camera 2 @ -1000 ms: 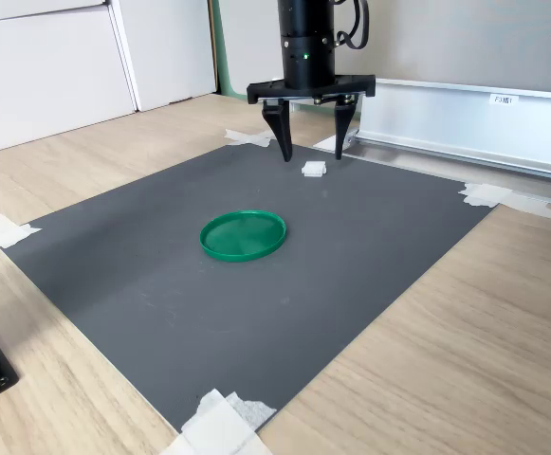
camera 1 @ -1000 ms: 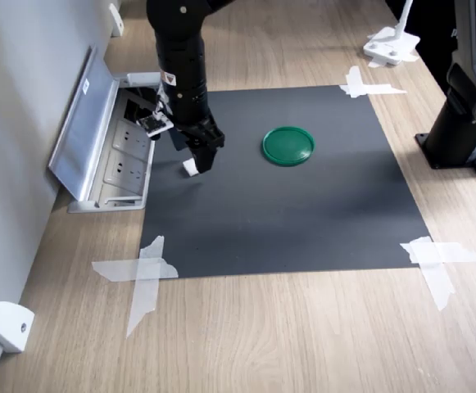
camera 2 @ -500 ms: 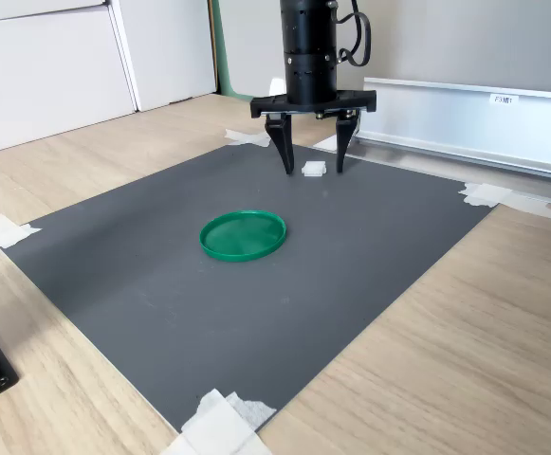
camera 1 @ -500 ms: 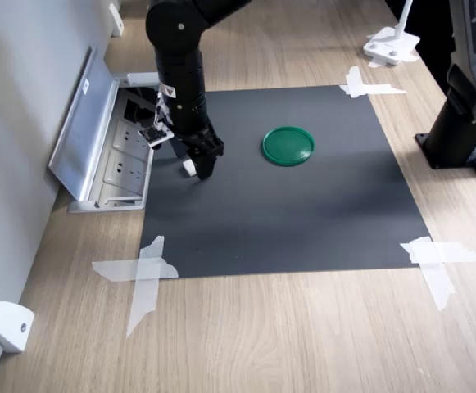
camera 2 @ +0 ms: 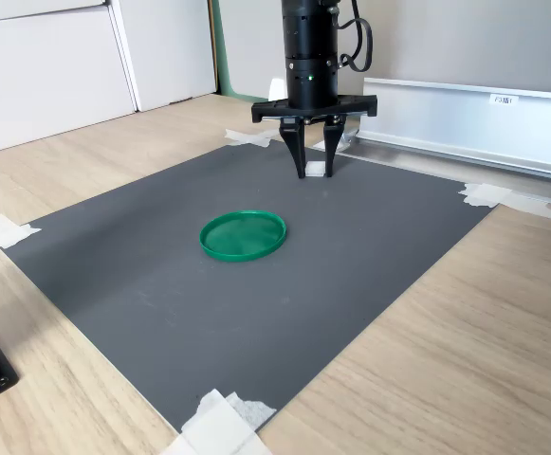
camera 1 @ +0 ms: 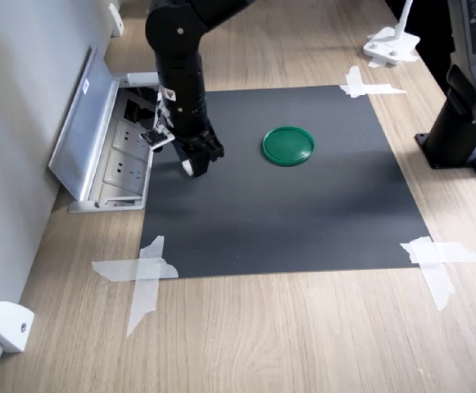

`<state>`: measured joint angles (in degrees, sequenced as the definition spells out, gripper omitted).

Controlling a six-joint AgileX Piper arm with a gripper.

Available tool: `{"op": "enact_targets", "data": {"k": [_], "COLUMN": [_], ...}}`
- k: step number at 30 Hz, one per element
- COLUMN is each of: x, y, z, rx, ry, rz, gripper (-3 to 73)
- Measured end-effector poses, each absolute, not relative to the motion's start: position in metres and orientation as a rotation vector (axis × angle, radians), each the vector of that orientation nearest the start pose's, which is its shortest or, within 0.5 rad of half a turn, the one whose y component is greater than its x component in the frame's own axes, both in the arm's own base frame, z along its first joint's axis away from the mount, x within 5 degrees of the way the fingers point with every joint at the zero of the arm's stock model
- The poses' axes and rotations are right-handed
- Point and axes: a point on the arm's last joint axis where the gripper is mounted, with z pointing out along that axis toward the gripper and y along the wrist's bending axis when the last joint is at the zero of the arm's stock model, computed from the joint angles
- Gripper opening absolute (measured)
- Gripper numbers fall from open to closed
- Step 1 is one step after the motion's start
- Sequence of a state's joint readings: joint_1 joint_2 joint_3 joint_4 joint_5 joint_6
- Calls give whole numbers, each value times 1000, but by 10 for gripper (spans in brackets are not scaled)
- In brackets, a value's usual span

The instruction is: Grasp a white terminal and put it on the green lid.

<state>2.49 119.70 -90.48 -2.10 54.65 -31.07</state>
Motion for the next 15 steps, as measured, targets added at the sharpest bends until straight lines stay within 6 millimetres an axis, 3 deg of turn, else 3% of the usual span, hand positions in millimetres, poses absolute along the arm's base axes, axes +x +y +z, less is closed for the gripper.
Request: {"op": "enact_targets", "data": {"k": [4, 8, 12, 15], "x": [427, 415, 386, 356], "y": [17, 19, 18, 16], "z": [184, 218, 262, 280], "rx": [-904, -932, -963, -998], "ry": [2803, 2757, 2704, 2663], "rz": [-106, -89, -103, -123], "gripper": [311, 311, 311, 311]}}
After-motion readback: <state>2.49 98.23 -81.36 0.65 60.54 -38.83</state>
